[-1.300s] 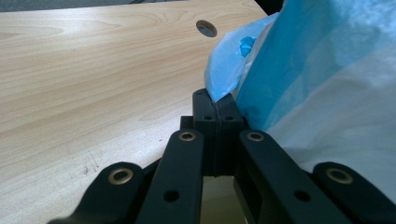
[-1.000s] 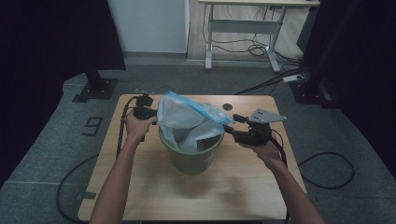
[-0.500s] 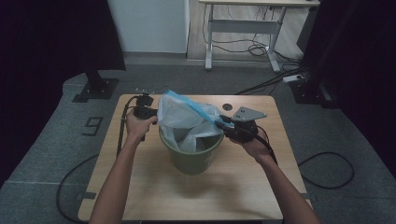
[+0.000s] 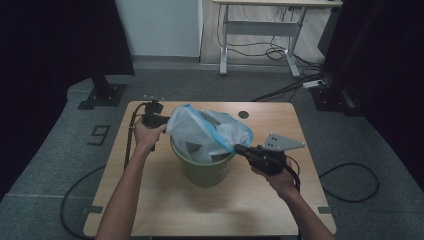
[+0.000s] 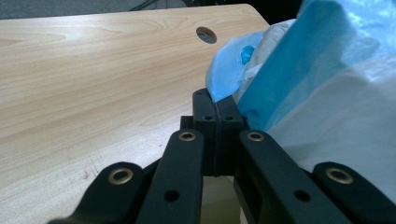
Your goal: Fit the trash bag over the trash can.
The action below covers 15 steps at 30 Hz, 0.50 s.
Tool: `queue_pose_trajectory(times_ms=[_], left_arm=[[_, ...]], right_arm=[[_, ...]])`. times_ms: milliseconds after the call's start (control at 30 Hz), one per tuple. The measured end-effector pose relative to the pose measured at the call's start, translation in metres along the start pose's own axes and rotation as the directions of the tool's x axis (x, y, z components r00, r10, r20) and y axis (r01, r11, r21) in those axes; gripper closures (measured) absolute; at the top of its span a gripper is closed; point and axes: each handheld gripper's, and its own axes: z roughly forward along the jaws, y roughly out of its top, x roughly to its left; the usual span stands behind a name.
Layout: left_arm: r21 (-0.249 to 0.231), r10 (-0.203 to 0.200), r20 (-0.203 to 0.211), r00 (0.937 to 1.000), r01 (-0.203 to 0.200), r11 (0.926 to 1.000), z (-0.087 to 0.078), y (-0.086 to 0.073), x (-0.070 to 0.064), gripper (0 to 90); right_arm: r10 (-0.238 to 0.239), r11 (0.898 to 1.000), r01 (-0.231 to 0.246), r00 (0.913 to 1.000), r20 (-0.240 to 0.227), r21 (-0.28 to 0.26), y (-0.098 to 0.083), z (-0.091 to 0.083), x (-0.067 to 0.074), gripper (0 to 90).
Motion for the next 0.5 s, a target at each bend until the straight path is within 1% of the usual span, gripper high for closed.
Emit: queue_pose_trajectory(times_ms=[133,167,200,300,400,467,500], left_arm=[[-0.006,-0.005,-0.003,1.0000,0.005,1.0000,0.000,-0.001,0.000,89.5],[-0.005,-0.004,-0.005,1.0000,0.003,1.0000,0.000,-0.001,0.000,89.5],[-0.007,-0.003,-0.005,1.0000,0.003,1.0000,0.000,-0.001,0.000,89.5],[-0.012,-0.005,-0.003,1.0000,0.005,0.9999,-0.001,-0.001,0.000,89.5],[-0.014,-0.004,-0.003,1.0000,0.004,0.9999,-0.001,-0.001,0.000,89.6],[-0.014,-0.003,-0.002,1.0000,0.003,0.9999,-0.001,-0.001,0.000,89.5],[-0.014,-0.003,-0.001,1.0000,0.003,0.9999,-0.001,-0.001,0.000,89.5]], right_arm=[[0.009,1.000,-0.009,0.9983,-0.058,-0.005,-0.019,0.000,0.019,88.7],[0.009,1.000,-0.008,0.9972,-0.074,0.005,-0.026,0.002,0.025,88.7],[0.007,1.000,-0.007,0.9968,-0.080,0.010,-0.030,0.004,0.028,88.7],[0.016,1.000,-0.014,0.9929,-0.118,0.019,-0.047,0.009,0.036,88.8],[0.011,0.999,-0.005,0.9896,-0.144,0.045,-0.060,0.015,0.044,88.8],[-0.011,0.998,0.021,0.9894,-0.145,0.067,-0.067,0.020,0.049,88.7],[-0.012,0.997,0.024,0.9890,-0.148,0.079,-0.071,0.023,0.051,88.8]])
